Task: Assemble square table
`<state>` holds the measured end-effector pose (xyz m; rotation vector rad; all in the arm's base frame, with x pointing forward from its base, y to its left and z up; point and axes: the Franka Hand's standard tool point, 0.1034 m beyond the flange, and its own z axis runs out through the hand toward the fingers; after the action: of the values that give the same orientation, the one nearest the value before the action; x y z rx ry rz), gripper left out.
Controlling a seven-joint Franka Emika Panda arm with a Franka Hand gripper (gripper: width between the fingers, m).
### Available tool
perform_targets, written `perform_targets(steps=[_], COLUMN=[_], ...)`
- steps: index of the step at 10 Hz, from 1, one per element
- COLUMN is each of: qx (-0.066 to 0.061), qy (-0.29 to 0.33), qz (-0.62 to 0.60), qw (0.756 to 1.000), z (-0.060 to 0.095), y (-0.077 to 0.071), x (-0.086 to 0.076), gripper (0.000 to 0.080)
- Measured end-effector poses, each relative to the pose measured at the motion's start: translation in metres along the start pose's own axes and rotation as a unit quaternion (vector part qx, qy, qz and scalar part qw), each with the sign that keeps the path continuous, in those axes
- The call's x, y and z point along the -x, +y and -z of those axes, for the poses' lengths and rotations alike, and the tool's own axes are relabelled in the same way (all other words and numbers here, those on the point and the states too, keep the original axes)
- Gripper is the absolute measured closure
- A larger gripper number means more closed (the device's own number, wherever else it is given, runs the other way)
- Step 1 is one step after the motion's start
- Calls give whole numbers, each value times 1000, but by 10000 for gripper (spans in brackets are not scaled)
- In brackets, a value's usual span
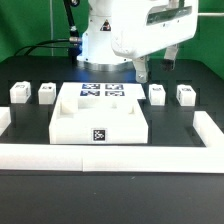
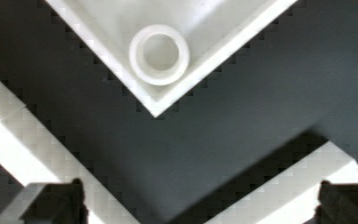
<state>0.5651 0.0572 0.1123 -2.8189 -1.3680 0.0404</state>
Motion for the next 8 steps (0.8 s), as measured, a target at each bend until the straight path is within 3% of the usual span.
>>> perform_targets(steps=[8], qx=[-1], qy=[0], qz=[0], qw=[1000], z=[-1], y=[0], x=[0], gripper=[150])
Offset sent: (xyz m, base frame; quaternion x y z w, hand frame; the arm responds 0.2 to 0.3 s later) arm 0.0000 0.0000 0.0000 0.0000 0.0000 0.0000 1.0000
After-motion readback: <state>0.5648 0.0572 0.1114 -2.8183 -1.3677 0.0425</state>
